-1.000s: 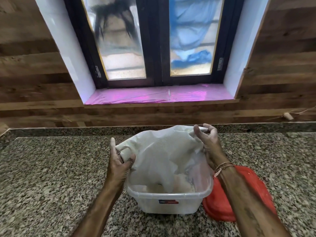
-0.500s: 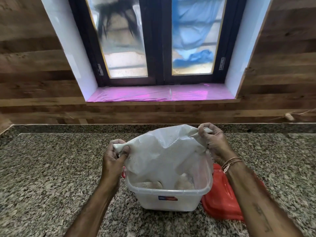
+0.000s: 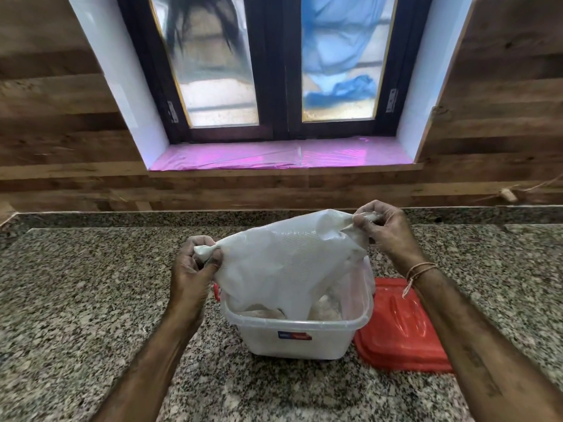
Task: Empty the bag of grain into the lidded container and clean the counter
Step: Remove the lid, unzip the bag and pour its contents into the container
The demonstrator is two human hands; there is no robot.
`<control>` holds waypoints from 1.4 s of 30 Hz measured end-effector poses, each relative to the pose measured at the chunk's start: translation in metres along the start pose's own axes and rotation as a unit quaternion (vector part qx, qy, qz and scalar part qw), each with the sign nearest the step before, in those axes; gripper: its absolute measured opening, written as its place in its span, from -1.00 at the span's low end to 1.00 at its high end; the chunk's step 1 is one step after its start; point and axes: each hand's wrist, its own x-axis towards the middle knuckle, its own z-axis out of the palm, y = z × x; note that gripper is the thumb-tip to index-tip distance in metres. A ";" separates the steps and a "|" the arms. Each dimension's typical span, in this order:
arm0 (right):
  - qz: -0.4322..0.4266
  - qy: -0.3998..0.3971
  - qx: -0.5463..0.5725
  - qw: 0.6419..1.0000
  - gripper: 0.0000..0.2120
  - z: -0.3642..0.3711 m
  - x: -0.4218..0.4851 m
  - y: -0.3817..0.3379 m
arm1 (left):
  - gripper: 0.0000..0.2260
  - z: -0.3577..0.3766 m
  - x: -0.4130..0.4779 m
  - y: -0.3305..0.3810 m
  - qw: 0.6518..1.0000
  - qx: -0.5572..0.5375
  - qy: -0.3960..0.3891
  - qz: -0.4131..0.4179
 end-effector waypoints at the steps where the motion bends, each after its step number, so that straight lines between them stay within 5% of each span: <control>1: 0.001 0.003 -0.012 1.000 -0.92 -0.001 0.000 0.000 | -0.78 0.000 -0.001 0.001 1.000 0.006 -0.006 0.005; 7: -0.068 0.097 -0.209 0.971 -0.83 -0.003 -0.002 -0.011 | -0.89 -0.003 -0.009 0.013 0.998 0.040 -0.043 0.029; 14: -0.133 0.107 -0.265 0.949 -0.84 0.001 -0.007 -0.025 | -0.89 -0.013 -0.005 0.029 0.979 0.188 -0.061 0.040; 16: -0.136 0.094 -0.269 0.949 -0.82 0.006 -0.005 -0.034 | -0.82 -0.008 0.001 0.041 0.942 0.323 -0.066 0.058; 20: -0.141 0.061 -0.275 0.949 -0.86 0.019 0.004 -0.046 | -0.57 0.054 0.010 0.067 0.815 0.541 -0.104 0.178; 24: -0.135 0.076 -0.286 0.946 -0.88 0.026 0.011 -0.056 | -0.63 0.133 0.022 0.064 0.795 0.554 -0.144 0.199; 28: -0.092 0.086 -0.207 0.970 -0.89 0.023 0.003 -0.059 | -0.83 0.156 0.027 0.054 0.825 0.505 -0.123 0.223; 32: 0.011 -0.030 0.098 0.995 -0.78 0.002 -0.024 -0.034 | -0.88 0.142 0.043 0.048 0.886 0.407 -0.135 0.173; 36: 0.020 -0.116 0.095 0.988 -0.76 -0.004 -0.048 0.002 | -0.88 0.126 0.059 0.043 0.931 0.321 -0.137 0.111; 42: 0.021 -0.028 0.077 0.996 -0.99 0.014 -0.045 0.019 | -0.84 0.117 0.063 0.030 0.964 0.234 -0.112 0.060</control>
